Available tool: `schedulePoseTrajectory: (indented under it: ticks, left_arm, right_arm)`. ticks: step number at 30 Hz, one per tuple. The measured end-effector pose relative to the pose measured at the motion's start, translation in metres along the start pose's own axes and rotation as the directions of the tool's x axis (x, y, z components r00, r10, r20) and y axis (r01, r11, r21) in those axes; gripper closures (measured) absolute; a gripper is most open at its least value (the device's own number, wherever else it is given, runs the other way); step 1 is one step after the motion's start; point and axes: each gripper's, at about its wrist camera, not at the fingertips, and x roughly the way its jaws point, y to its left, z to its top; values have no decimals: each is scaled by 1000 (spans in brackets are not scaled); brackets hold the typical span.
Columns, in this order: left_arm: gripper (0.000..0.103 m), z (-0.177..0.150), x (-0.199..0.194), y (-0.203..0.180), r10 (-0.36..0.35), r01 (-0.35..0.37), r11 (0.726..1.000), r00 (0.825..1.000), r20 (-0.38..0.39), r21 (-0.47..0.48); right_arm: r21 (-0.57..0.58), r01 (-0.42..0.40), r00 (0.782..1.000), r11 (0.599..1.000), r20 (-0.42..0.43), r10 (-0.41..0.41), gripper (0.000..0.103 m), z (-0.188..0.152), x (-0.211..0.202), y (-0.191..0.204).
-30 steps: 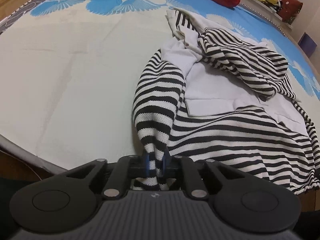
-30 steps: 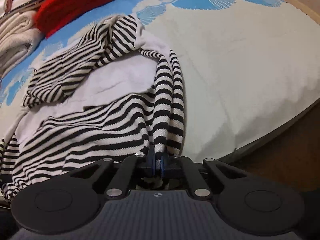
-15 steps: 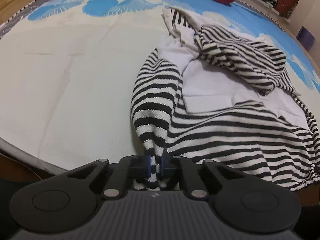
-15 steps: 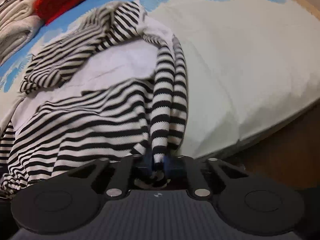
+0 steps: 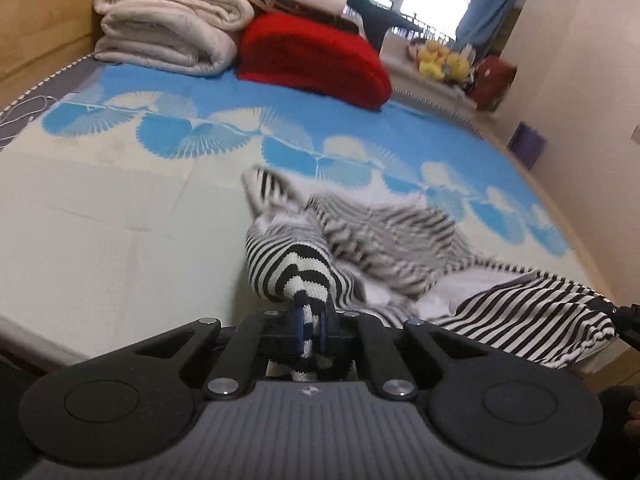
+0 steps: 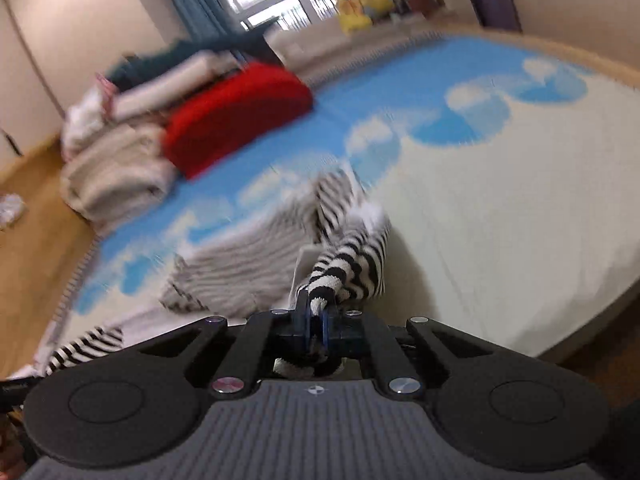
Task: Fold small clothes
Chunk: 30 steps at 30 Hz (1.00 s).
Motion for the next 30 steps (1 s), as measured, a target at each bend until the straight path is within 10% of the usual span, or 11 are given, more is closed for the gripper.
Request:
schedulePoseTrajectory:
  ticks: [9,15,24,30]
  left_arm:
    - [96,41,30,22,19,-21,992,1000,-16,-126]
    - [96,103,156,38,42,-64,985,990,-134,-160]
    - [90,124,279,62,71,-163,961,927,-368,-223]
    - [68,136,246,72,62,-94,986,973,-224,-138]
  right_arm:
    - [-35,-78,997,996,26,79,99,19,-30,7]
    - [-21,-23,998,1000,-51,22,99,60,80,-4]
    - [-82,111,959,990,-253,-128,97,85,246,-10]
    - [-76,153,954,985,-250,-167,97,84,258,-12]
